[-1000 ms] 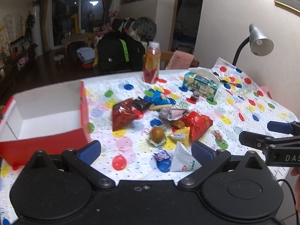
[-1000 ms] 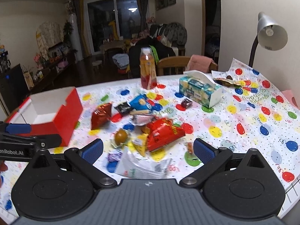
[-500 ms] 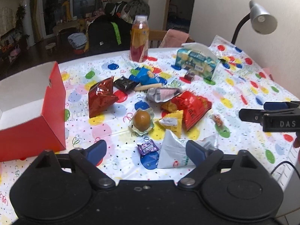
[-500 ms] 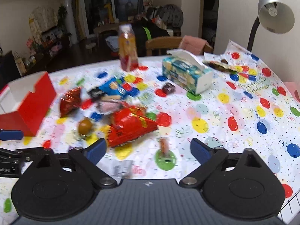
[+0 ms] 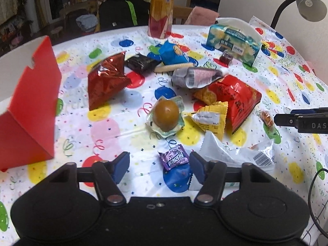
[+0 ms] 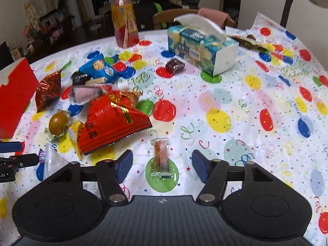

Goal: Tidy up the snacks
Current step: 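Grasp the purple candy with the left gripper while the right gripper grasps the small wrapped sweet, then carry both candies into the red box and open both grippers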

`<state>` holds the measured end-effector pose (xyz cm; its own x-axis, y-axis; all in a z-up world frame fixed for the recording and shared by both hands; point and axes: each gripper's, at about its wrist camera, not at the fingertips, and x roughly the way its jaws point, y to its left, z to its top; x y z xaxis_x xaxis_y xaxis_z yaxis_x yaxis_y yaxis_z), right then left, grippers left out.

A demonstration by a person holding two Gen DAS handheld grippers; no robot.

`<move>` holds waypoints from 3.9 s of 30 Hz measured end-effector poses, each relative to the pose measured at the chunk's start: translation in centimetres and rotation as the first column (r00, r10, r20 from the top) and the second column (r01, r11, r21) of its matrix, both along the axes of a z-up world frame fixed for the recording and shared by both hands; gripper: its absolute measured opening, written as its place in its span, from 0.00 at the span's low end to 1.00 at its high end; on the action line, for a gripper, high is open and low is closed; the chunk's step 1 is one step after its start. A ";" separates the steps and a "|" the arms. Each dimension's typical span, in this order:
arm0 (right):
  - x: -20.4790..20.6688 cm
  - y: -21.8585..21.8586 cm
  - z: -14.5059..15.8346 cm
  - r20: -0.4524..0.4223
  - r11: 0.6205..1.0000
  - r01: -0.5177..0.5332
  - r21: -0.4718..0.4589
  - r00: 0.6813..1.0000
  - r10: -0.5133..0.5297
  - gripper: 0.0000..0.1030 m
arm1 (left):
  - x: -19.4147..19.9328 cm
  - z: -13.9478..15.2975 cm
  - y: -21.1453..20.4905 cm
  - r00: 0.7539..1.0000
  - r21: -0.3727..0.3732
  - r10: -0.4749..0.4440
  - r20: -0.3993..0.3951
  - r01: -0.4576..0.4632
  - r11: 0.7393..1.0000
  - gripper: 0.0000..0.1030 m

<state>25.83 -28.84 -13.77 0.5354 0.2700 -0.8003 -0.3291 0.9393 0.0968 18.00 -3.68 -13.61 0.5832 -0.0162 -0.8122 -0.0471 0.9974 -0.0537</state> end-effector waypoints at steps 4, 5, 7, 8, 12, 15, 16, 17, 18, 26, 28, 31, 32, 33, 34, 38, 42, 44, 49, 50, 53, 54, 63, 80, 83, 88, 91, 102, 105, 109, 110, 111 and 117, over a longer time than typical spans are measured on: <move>0.8 0.5 -0.9 -0.015 1.000 -0.022 -0.009 1.000 0.022 0.50 | 0.6 -0.7 -0.9 0.999 0.018 -0.043 -0.005 0.043 0.999 0.53; 0.9 0.6 -1.1 -0.019 1.000 -0.027 -0.012 0.999 0.027 0.48 | 0.7 -0.8 -1.1 0.999 0.030 -0.050 -0.008 0.051 0.998 0.51; 1.2 0.7 -1.3 -0.024 0.999 -0.037 -0.010 0.999 0.037 0.42 | 0.9 -1.0 -1.3 0.998 0.032 -0.056 -0.014 0.056 0.998 0.46; 1.3 0.8 -1.4 -0.024 0.999 -0.043 -0.012 0.999 0.042 0.41 | 1.0 -1.2 -1.3 0.998 0.028 -0.058 -0.016 0.059 0.998 0.45; 1.5 1.1 -1.6 -0.029 0.998 -0.064 -0.014 0.998 0.063 0.35 | 1.4 -1.7 -1.8 0.997 0.030 -0.072 -0.031 0.073 0.997 0.40; 1.5 1.3 -1.8 -0.028 0.997 -0.080 -0.016 0.996 0.080 0.33 | 1.5 -1.9 -2.2 0.996 0.040 -0.083 -0.036 0.084 0.996 0.40; 1.5 1.4 -1.8 -0.027 0.996 -0.087 -0.018 0.996 0.086 0.33 | 1.5 -2.0 -2.4 0.996 0.050 -0.086 -0.035 0.087 0.995 0.40; 1.5 1.5 -1.9 -0.026 0.996 -0.091 -0.021 0.996 0.091 0.33 | 1.5 -2.0 -2.6 0.996 0.055 -0.088 -0.034 0.089 0.994 0.40; 1.6 1.5 -1.9 -0.025 0.995 -0.095 -0.022 0.995 0.094 0.32 | 1.6 -2.0 -2.7 0.995 0.056 -0.089 -0.033 0.091 0.994 0.38; 1.7 1.3 -2.1 -0.021 0.995 -0.102 -0.017 0.995 0.101 0.17 | 1.6 -1.9 -2.8 0.998 0.037 -0.061 -0.028 0.062 0.997 0.30; 1.8 1.2 -2.0 -0.018 0.994 -0.105 -0.011 0.994 0.105 0.15 | 1.5 -1.8 -2.8 0.998 0.039 -0.057 -0.027 0.058 0.998 0.21; 1.6 0.9 -1.6 0.000 0.994 -0.111 -0.003 0.994 0.111 0.13 | 1.4 -1.8 -2.8 0.999 0.033 -0.044 -0.030 0.045 0.998 0.21; 1.5 0.8 -1.5 0.005 0.994 -0.113 0.001 0.994 0.113 0.13 | 1.3 -1.8 -2.8 0.999 0.034 -0.038 -0.030 0.039 0.999 0.21; 1.4 0.7 -1.3 0.009 0.993 -0.115 0.004 0.993 0.115 0.13 | 1.1 -1.8 -2.7 0.999 0.033 -0.032 -0.029 0.033 0.999 0.21; 1.4 0.6 -1.2 0.013 0.993 -0.117 0.006 0.993 0.116 0.13 | 1.0 -1.7 -2.7 0.999 0.031 -0.025 -0.028 0.026 0.999 0.21; 0.9 0.1 -0.3 0.018 0.992 -0.124 0.022 0.992 0.123 0.12 | 0.1 -1.3 -2.3 1.000 0.019 0.008 -0.023 -0.007 1.000 0.21; -0.1 0.0 1.2 0.038 0.990 -0.136 0.022 0.990 0.136 0.11 | -1.0 -0.5 -1.4 0.999 0.002 0.037 -0.016 -0.037 0.999 0.21; -0.6 0.1 2.1 0.055 0.990 -0.140 0.026 0.989 0.139 0.11 | -1.5 -0.1 -1.0 0.999 0.004 0.041 -0.011 -0.041 0.999 0.21; -2.0 0.7 4.4 0.086 0.991 -0.128 0.034 0.988 0.125 0.11 | -2.5 1.4 0.4 0.999 -0.011 0.039 0.016 -0.038 0.999 0.21; -2.3 1.0 4.9 0.092 0.991 -0.126 0.035 0.988 0.122 0.11 | -2.6 1.7 0.7 0.999 -0.011 0.034 0.022 -0.034 0.999 0.21; -3.2 2.3 6.5 0.097 0.990 -0.128 0.055 0.988 0.122 0.11 | -3.2 2.9 1.7 0.999 -0.011 0.027 0.041 -0.027 1.000 0.21; -3.5 2.9 6.9 0.101 0.990 -0.134 0.052 0.987 0.128 0.11 | -3.4 3.3 2.1 0.998 -0.011 0.029 0.048 -0.029 1.000 0.21; -6.3 10.0 10.7 0.148 0.974 -0.214 0.068 0.968 0.202 0.11 | -5.0 6.5 6.9 0.995 -0.048 0.057 0.086 -0.053 0.997 0.21; -8.1 24.6 13.8 0.192 0.906 -0.409 0.106 0.903 0.385 0.11 | -6.7 11.2 17.2 0.977 -0.032 0.139 0.161 -0.136 0.990 0.21; -8.3 27.2 13.9 0.195 0.893 -0.439 0.103 0.889 0.414 0.11 | -6.7 11.6 19.1 0.973 -0.022 0.157 0.167 -0.156 0.988 0.21; -8.1 31.1 13.5 0.184 0.873 -0.478 0.095 0.871 0.456 0.11 | -6.6 11.8 22.2 0.968 -0.010 0.194 0.162 -0.195 0.981 0.21; -7.6 33.4 13.0 0.164 0.869 -0.486 0.095 0.868 0.468 0.11 | -6.2 11.5 24.3 0.967 -0.001 0.212 0.142 -0.214 0.977 0.21; -5.5 39.8 9.3 0.080 0.872 -0.489 0.039 0.871 0.485 0.11 | -3.7 8.9 29.6 0.968 0.056 0.244 0.057 -0.247 0.967 0.21; -5.0 41.0 8.4 0.050 0.873 -0.488 0.028 0.872 0.486 0.11 | -3.0 8.3 30.4 0.970 0.061 0.239 0.030 -0.241 0.969 0.21; -4.1 42.4 7.2 0.013 0.872 -0.489 0.015 0.872 0.489 0.11 | -2.1 7.5 31.2 0.971 0.055 0.241 -0.011 -0.240 0.969 0.21; -4.0 42.7 6.9 0.004 0.872 -0.490 0.011 0.872 0.490 0.11 | -2.0 7.3 31.3 0.971 0.057 0.239 -0.019 -0.238 0.970 0.21; -3.9 43.0 6.7 -0.002 0.871 -0.491 0.007 0.871 0.491 0.11 | -1.8 7.1 31.4 0.971 0.061 0.237 -0.026 -0.235 0.970 0.21; -3.7 43.9 5.7 -0.029 0.870 -0.493 -0.007 0.870 0.492 0.11 | -1.2 5.9 31.9 0.968 0.052 0.239 -0.076 -0.236 0.970 0.23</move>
<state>22.08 15.07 -8.07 0.3152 0.4822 -0.8174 -0.7471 0.6572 0.0997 16.81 28.25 -7.73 0.4980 0.1501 -0.8541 -0.2856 0.9583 0.0019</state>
